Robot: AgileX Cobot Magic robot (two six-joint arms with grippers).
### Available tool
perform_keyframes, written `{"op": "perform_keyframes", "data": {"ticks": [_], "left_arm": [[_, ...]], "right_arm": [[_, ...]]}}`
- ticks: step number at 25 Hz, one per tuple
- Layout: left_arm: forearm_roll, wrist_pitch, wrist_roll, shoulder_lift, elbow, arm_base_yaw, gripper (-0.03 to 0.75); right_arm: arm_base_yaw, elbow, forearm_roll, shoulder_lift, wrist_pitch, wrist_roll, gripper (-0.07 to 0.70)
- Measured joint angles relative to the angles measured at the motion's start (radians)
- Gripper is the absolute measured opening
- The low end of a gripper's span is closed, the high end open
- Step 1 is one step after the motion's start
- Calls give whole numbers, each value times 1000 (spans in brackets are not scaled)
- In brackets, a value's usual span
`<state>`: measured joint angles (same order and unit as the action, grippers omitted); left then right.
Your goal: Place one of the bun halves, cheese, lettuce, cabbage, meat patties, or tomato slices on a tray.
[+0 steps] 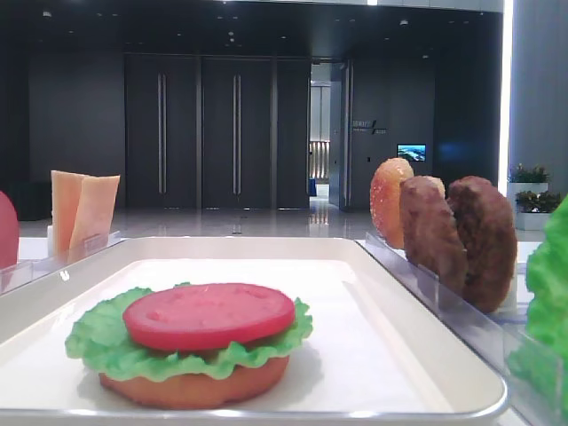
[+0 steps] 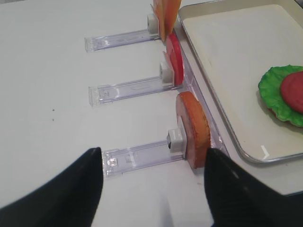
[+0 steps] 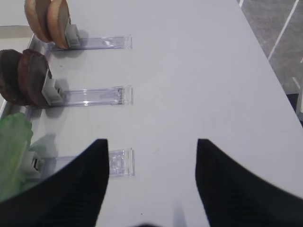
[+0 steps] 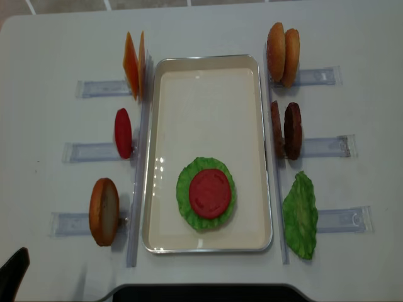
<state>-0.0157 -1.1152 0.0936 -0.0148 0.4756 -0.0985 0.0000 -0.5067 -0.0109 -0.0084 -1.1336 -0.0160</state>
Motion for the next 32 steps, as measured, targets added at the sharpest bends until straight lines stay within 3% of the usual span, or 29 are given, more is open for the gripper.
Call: {"op": "perform_keyframes", "data": {"ticks": [21,26,32], "left_arm": [[0,1,-3,0,0,0,513],[16,1,-79,0,0,0,513],[16,1,-85,0,0,0,513]], "right_arm": [[0,0,0,0,0,0,392],[0,0,0,0,0,0,392],[0,0,0,0,0,0,392]]}}
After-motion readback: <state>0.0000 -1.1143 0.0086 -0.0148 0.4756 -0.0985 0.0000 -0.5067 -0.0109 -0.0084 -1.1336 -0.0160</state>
